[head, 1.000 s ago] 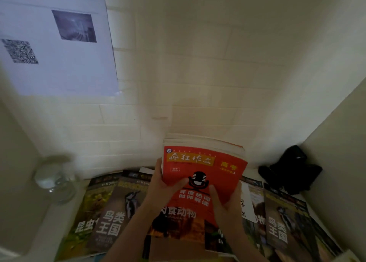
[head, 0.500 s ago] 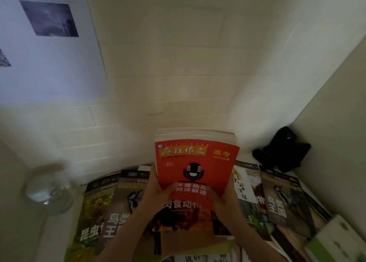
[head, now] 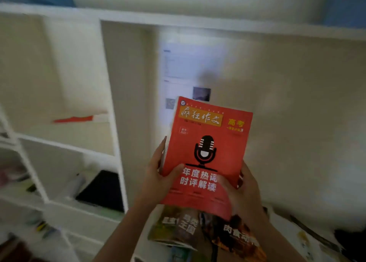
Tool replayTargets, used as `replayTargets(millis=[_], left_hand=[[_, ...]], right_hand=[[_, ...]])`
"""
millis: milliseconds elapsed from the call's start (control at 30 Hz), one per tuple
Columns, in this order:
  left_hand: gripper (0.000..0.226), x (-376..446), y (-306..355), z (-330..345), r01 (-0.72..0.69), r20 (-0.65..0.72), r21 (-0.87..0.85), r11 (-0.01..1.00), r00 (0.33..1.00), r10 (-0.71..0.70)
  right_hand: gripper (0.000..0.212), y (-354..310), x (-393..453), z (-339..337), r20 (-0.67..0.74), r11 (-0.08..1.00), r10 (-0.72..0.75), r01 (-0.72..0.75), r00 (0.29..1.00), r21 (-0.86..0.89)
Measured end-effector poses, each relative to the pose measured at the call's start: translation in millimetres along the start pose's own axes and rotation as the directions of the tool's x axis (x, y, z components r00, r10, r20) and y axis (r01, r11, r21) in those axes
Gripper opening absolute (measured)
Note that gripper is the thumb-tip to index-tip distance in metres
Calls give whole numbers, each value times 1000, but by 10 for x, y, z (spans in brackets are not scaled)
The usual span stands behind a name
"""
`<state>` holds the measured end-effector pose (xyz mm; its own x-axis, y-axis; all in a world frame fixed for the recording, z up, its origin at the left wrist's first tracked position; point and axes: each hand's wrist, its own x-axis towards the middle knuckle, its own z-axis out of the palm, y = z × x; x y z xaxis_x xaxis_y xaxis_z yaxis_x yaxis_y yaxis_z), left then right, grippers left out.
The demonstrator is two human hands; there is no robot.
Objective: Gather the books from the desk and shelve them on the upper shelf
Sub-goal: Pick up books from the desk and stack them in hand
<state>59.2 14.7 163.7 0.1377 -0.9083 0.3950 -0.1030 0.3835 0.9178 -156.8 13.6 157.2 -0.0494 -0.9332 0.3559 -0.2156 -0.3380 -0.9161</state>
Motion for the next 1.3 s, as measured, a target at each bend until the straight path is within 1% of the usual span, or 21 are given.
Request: replayTargets(millis=[100,200,267,333,400,467,567,633,667,733,800,867,900,967,1100,1167,1233,1267,1300], left_hand=[[75,-211,483,-707,-61,-142,124,990,987,78],[74,-436,976,-1274,-130,-264,214,968,947,185],[73,-555,1279,-1565,-160,-335,251,955,911,241],[72,-611,1558,-1790,-181,-395,297,937,870,293],[70,-555,1822,-1980,-208,-440,321,924,831,340],[64,-391,2115,-2111,-241,-460,322,916,805,374],[56,59,2518,-2236,-341,-463,321,883,757,461],[60,466,2735,-2302,-408,-465,277,870,735,493],[63,688,2822,-2329,-442,-456,258,859,728,512],[72,1153,2942,-2372,-494,-426,273,826,708,564],[79,1576,2982,-2389,-517,-410,306,800,686,601],[79,1949,2930,-2415,-541,-393,342,768,660,640],[79,2105,2877,-2418,-532,-390,367,763,656,646],[77,2346,2776,-2414,-497,-401,420,759,648,647],[75,2695,2542,-2487,-466,-425,440,767,645,636],[75,2814,2466,-2560,-431,-432,446,784,663,611],[75,2866,2429,-2660,-392,-415,447,804,706,574],[75,2860,2428,-2721,-388,-382,410,826,749,541],[75,2824,2435,-2794,-389,-321,338,857,808,494]], right_hand=[[54,-449,-40,540,146,992,-95,81,985,101],[55,-937,-105,1034,257,965,-205,152,944,212],[56,-1261,-127,1311,299,942,-278,198,913,270],[57,-1582,-93,1536,320,918,-351,255,880,305],[58,-1934,15,1696,329,887,-437,341,837,311],[55,-2307,225,1790,305,845,-523,438,796,307],[54,-2945,663,1809,241,768,-640,598,730,229],[55,-3362,1023,1778,235,733,-677,668,698,129],[56,-3552,1212,1760,231,728,-678,681,698,79],[58,-3842,1605,1755,235,726,-669,688,705,3],[60,-3996,1969,1802,258,728,-657,685,708,-25],[64,-4006,2338,1894,284,755,-624,656,728,-23],[66,-3971,2511,1947,302,767,-608,642,734,-15],[70,-3881,2816,2076,334,785,-583,620,741,-4],[76,-3700,3218,2354,384,845,-498,534,778,14],[76,-3621,3381,2484,420,853,-478,521,772,13],[76,-3600,3497,2582,464,873,-432,487,774,0],[75,-3610,3550,2625,489,892,-392,452,779,-5],[75,-3623,3595,2666,519,909,-352,418,779,-11]])
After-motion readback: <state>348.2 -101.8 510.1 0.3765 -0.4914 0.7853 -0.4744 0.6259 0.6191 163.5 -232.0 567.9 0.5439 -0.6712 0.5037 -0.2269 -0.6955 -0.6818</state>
